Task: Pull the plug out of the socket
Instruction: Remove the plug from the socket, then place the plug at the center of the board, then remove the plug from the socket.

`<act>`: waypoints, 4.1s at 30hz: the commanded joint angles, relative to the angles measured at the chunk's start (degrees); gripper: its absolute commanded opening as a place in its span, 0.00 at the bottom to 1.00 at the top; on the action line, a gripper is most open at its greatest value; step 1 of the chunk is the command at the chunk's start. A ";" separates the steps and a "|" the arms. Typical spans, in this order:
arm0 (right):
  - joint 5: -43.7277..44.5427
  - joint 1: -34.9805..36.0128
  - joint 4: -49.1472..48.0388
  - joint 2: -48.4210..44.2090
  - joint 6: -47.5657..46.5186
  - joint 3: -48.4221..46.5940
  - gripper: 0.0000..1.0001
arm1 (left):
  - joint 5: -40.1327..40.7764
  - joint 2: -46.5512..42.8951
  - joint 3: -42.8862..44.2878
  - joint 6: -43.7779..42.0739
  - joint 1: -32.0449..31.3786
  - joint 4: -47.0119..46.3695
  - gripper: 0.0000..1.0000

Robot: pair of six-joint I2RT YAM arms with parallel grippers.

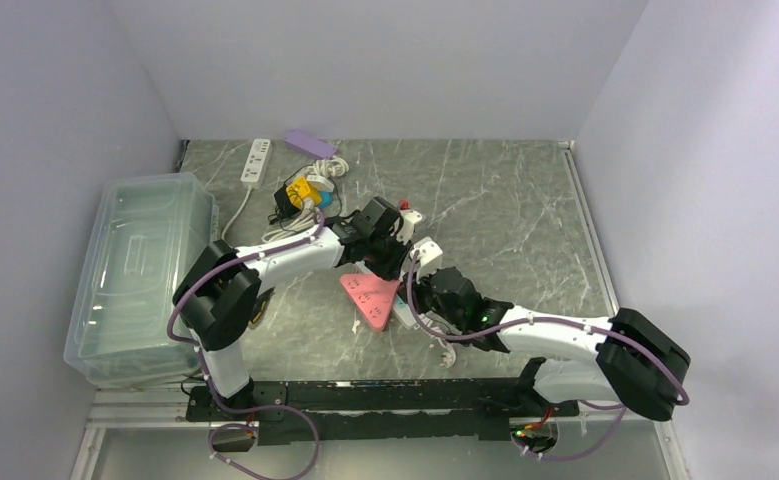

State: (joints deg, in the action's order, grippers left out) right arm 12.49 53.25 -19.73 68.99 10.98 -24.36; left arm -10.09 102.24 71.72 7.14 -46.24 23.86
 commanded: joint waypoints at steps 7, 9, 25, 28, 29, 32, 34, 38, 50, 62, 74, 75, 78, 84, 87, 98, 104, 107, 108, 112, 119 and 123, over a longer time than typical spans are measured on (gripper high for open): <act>8.33 1.59 -5.86 -8.08 -3.10 0.69 0.00 | 2.40 5.73 -3.96 -0.81 -1.28 11.38 0.29; 10.23 1.59 -5.41 -10.94 -3.79 1.61 0.00 | 2.35 5.74 -3.96 -0.73 -1.31 11.40 0.29; 30.91 -16.18 5.69 -27.77 5.26 3.88 0.00 | -3.17 -4.58 9.09 -0.63 -0.74 10.68 0.65; 31.33 -23.42 9.69 -23.70 9.90 1.29 0.00 | -6.53 -7.41 11.33 0.95 0.74 9.32 0.73; 30.48 -26.03 9.94 -22.14 11.02 0.78 0.00 | -7.71 -8.57 11.29 1.55 1.74 8.80 0.75; 23.38 -36.48 10.31 -16.64 15.02 -0.40 0.00 | -9.91 -12.52 8.26 3.22 6.68 7.26 0.82; 18.74 -41.75 10.57 -13.78 17.08 -1.15 0.00 | -9.21 -16.06 3.35 4.32 10.39 4.84 0.88; 13.10 -47.88 9.10 -10.81 18.72 -0.94 0.07 | -10.01 -21.30 -6.10 7.16 16.83 1.41 0.95; 5.19 -55.64 10.65 -5.41 21.25 -1.33 0.28 | -7.58 -17.56 -6.04 6.00 17.59 5.11 0.94; 3.56 -57.12 11.39 -5.69 22.06 -1.19 0.63 | -11.36 -15.08 -5.88 7.74 17.60 4.53 0.95; -24.83 -54.70 -4.14 -11.60 15.43 3.84 0.86 | -15.46 -14.19 -6.78 10.65 21.33 2.03 0.97; -27.45 -53.78 -5.43 -10.87 14.74 3.29 0.86 | -15.38 -13.79 -6.84 10.64 21.44 2.00 0.97; -30.39 -44.14 -4.96 -7.27 9.86 -0.66 0.87 | -17.04 -12.03 -6.54 9.39 21.45 2.61 0.96; -32.16 -25.72 0.25 4.07 -0.12 -10.38 0.87 | -18.38 -10.07 -6.16 8.16 21.91 6.02 0.98; -34.07 -23.45 -0.99 8.38 0.59 -10.81 0.87 | -20.40 -11.29 -8.08 9.20 23.04 5.16 0.99; -29.96 -19.06 0.62 10.35 2.13 -9.25 0.88 | -23.63 -26.30 -29.55 31.10 26.02 -16.51 0.97; -27.04 -19.07 3.93 9.20 3.98 -8.76 0.85 | -20.36 -30.06 -37.42 41.89 21.87 -27.96 0.96; -26.82 -19.07 4.54 6.93 4.81 -6.74 0.84 | -14.76 -32.36 -40.76 45.96 18.05 -30.52 0.95; -26.46 -19.07 4.77 5.94 4.98 -5.94 0.84 | -13.06 -33.19 -42.49 47.83 17.01 -32.31 0.95; -25.58 -18.91 6.65 1.21 6.05 -2.46 0.89 | -7.78 -36.49 -46.73 51.80 14.25 -33.49 0.95; -19.61 -13.67 7.41 -3.42 11.33 3.12 0.96 | -8.94 -33.12 -50.11 55.96 13.09 -40.64 0.95; -13.77 -9.42 8.29 -3.41 12.25 3.94 0.98 | -8.02 -32.39 -52.42 57.74 12.80 -45.39 0.95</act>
State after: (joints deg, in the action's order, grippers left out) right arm -8.14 40.88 -11.84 66.46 20.93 -21.04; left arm -19.53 69.19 21.28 61.49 -32.95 -14.04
